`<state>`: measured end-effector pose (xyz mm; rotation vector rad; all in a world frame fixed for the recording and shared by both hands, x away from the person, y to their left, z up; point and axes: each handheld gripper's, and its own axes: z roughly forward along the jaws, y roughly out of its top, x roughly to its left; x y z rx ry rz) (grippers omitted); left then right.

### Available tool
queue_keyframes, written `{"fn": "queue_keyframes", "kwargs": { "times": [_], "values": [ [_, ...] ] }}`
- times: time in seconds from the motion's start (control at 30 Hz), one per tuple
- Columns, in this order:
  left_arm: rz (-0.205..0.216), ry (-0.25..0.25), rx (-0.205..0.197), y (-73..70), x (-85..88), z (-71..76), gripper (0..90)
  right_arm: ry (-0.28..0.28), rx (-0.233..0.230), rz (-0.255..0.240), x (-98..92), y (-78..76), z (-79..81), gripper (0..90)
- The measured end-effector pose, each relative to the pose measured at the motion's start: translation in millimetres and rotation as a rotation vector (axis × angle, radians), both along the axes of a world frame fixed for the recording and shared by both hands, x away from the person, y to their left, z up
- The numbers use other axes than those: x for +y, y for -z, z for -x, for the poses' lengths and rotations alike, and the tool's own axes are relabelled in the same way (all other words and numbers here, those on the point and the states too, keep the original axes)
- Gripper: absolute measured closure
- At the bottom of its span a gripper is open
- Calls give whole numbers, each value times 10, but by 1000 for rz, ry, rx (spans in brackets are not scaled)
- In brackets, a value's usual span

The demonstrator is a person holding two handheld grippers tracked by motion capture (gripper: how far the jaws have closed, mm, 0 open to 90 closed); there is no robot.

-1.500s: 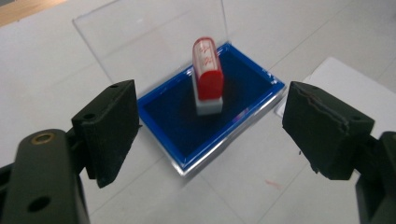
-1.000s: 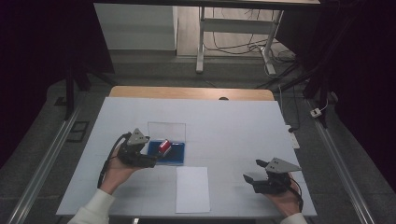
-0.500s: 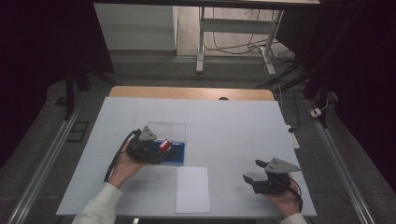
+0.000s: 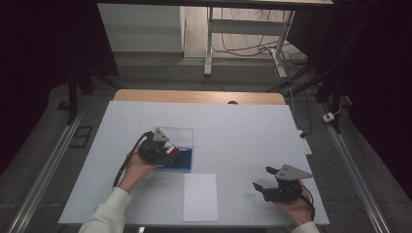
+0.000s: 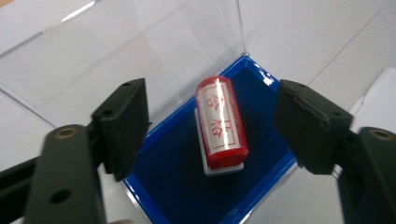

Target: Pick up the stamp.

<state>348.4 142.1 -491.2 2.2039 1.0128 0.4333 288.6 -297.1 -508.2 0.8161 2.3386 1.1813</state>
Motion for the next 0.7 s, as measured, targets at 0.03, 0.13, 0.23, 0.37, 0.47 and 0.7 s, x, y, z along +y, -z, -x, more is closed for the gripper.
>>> {"fn": "queue_keyframes", "kwargs": {
  "times": [0.03, 0.13, 0.23, 0.37, 0.47, 0.7],
  "values": [
    [-1, 0, 0, 6, 4, -4, 308, 0, 0, 0, 0, 0, 0, 218],
    [3, -3, 1, 15, 14, -12, 377, 0, 1, 2, 1, 4, -1, 220],
    [4, -3, 0, 23, 17, -20, 435, -4, 2, -2, 6, 8, -1, 221],
    [4, -4, 7, 38, 13, -32, 487, -8, 3, -4, 7, 11, -1, 221],
    [3, 2, 11, 46, 8, -36, 514, -4, 1, -1, 5, 12, -1, 221],
    [15, 20, 21, 52, 1, -38, 611, 1, 6, 11, -2, 8, 2, 223]
  ]
}}
